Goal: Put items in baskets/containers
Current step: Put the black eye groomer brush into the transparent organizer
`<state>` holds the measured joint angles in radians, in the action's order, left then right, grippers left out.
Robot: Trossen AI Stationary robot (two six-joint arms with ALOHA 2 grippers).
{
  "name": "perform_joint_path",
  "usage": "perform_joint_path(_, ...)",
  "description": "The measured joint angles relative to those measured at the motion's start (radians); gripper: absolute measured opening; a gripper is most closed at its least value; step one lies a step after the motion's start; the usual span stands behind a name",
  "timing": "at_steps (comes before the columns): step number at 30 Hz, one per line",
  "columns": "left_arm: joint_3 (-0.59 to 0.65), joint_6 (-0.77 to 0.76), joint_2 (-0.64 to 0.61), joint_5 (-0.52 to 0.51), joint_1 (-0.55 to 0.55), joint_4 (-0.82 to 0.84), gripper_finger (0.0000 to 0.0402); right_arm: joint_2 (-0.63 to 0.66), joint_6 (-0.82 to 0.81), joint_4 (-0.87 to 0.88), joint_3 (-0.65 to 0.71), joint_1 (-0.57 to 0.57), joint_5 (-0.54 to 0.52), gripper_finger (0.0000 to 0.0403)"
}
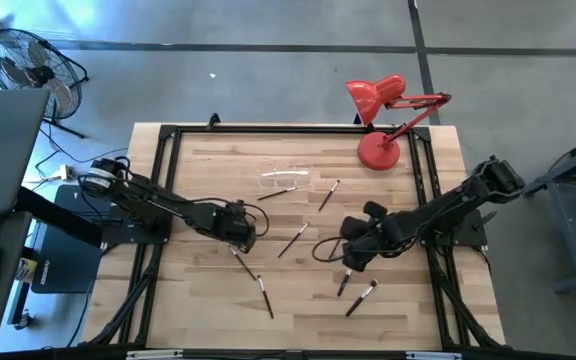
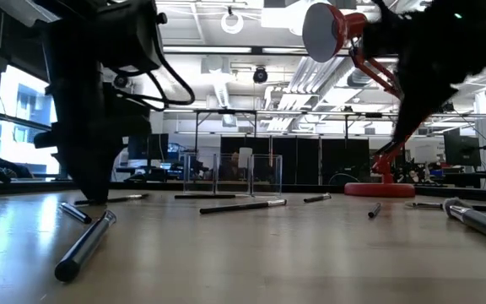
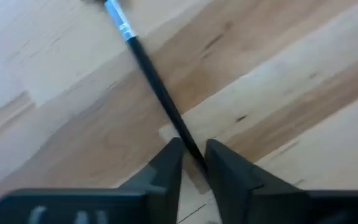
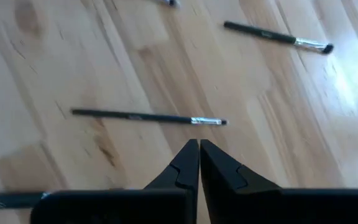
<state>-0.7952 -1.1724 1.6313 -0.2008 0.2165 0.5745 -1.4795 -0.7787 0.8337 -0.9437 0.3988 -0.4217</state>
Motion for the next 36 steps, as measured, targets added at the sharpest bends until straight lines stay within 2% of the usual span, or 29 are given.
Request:
perform_joint_path(3,-0.024,0.097,0.006,0.02,0.012,-0.001,0.0012,0.085,-0.023,-0.132,0.13,0.0,0.039,0.0003)
perform_joint_path(7,-0.057,0.312,0.01,0.012,0.037,-0.029,0.0014,0.214,-0.006,-0.465,0.326,-0.01,0.048,0.0006)
perform_joint_path(9,-0.065,0.407,0.013,0.036,0.047,-0.081,0.0007,0.251,0.073,-0.702,0.421,-0.024,0.045,0.0006)
perform_joint_path(12,-0.068,0.53,0.038,0.089,0.054,-0.201,0.0006,0.243,0.284,-1.088,0.531,-0.047,0.056,0.0006)
perform_joint_path(14,-0.068,0.615,0.049,0.108,0.054,-0.249,0.0004,0.204,0.361,-1.219,0.554,-0.069,0.056,0.0011)
perform_joint_path(21,-0.128,0.622,0.113,0.112,0.053,-0.268,0.0002,-0.009,0.52,-1.196,0.455,-0.139,0.144,0.008)
perform_joint_path(26,-0.134,0.619,0.116,0.112,0.052,-0.288,0.0,-0.132,0.774,-1.197,0.363,-0.145,0.139,0.0127)
perform_joint_path(30,-0.134,0.619,0.115,0.12,0.052,-0.283,0.0001,-0.216,0.96,-1.196,0.3,-0.143,0.125,0.0141)
perform_joint_path(36,-0.133,0.614,0.115,0.161,0.051,-0.294,0.0001,-0.32,1.098,-1.194,0.241,-0.146,0.143,0.0142)
